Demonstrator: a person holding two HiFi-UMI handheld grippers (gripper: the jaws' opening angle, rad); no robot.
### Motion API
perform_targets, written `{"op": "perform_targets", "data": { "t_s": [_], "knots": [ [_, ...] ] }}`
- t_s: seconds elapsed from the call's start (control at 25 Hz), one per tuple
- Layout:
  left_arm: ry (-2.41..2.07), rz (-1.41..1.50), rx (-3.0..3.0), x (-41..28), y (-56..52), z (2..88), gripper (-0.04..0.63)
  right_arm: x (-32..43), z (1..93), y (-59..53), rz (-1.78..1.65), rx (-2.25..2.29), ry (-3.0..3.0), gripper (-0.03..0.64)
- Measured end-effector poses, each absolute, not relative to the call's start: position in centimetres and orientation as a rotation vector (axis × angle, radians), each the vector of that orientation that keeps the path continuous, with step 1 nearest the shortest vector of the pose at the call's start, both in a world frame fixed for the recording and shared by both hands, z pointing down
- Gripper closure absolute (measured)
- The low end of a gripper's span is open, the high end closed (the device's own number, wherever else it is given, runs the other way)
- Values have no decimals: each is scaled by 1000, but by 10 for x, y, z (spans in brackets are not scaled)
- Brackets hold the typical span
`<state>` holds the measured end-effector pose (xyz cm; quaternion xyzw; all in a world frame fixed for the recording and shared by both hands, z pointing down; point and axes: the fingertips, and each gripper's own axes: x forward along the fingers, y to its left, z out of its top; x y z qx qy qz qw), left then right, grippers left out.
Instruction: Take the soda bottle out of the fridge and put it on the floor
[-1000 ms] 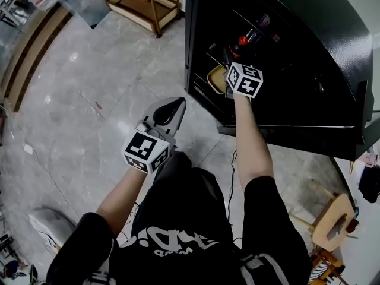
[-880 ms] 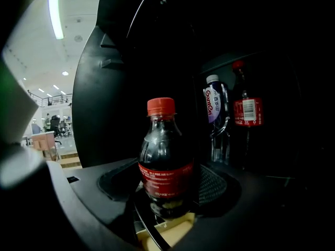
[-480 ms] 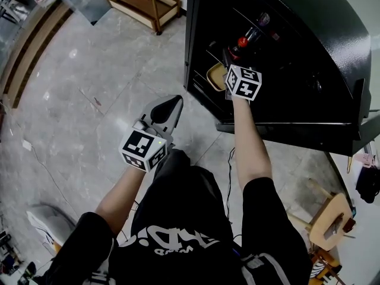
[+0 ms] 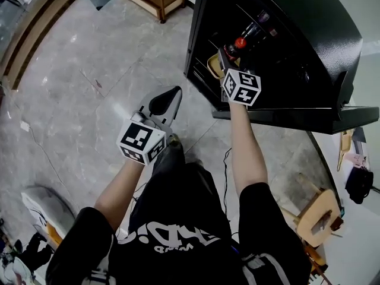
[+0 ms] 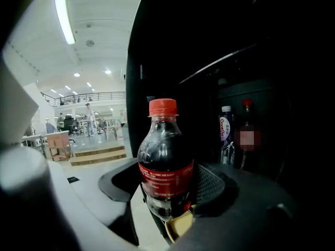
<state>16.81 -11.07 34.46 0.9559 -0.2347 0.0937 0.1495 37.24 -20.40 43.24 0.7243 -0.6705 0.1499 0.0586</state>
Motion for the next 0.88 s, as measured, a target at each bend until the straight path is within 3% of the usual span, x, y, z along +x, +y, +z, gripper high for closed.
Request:
{"op": "perform_targets", "data": {
  "t_s": [0.88],
  "knots": [
    [-1026,212,2648,54,-69,333,589,202,413,-177,467,1837,-2353,302]
  ]
}}
